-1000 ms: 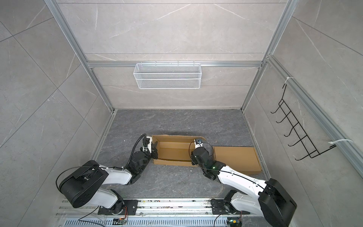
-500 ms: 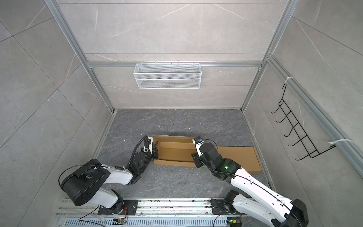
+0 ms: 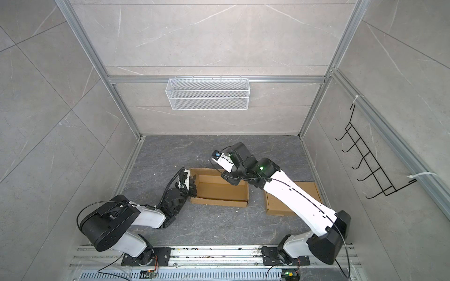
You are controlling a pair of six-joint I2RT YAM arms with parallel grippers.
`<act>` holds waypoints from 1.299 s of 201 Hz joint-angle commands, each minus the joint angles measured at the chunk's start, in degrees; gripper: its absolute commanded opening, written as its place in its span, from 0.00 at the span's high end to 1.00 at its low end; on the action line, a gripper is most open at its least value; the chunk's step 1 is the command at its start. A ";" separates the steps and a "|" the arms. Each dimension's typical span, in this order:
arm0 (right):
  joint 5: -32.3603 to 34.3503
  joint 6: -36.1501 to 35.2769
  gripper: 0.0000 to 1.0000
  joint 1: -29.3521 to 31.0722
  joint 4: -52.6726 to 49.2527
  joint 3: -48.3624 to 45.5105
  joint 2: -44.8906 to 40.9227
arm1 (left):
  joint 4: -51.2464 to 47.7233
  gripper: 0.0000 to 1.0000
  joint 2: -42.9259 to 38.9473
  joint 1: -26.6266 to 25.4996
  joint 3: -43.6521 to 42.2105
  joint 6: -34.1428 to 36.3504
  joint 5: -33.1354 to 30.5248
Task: Fold the paper box
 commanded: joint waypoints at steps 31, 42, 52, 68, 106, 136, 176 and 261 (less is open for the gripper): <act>0.39 -8.42 0.38 -0.04 -2.73 5.22 6.23 | -5.83 1.00 3.20 -0.27 -2.10 2.14 -0.17; 0.07 -8.99 0.39 -0.06 -2.84 5.77 7.39 | -5.98 1.00 3.14 -0.31 -2.11 2.19 -0.15; 0.02 -9.52 0.40 -0.08 -2.89 6.08 8.40 | -5.95 1.00 3.11 -0.31 -2.15 2.23 -0.09; -0.88 -10.27 0.43 -0.02 -3.21 6.43 10.02 | -5.92 1.00 3.13 -0.26 -2.12 2.29 -0.23; -4.01 -11.25 0.55 -0.08 -5.46 6.29 12.29 | -7.35 1.00 1.21 -0.35 -2.32 2.32 -0.51; -5.45 -10.28 0.65 -0.12 -6.12 5.27 12.46 | -11.46 0.97 -2.73 -0.30 -2.45 1.50 -0.68; -6.40 -7.41 0.65 0.82 -3.55 1.61 10.80 | -22.86 0.69 -15.62 -0.31 -4.03 -2.29 -0.88; -0.49 -1.99 0.62 6.79 4.94 -10.42 7.79 | -60.20 0.62 -48.87 -0.31 -0.03 -6.36 -8.06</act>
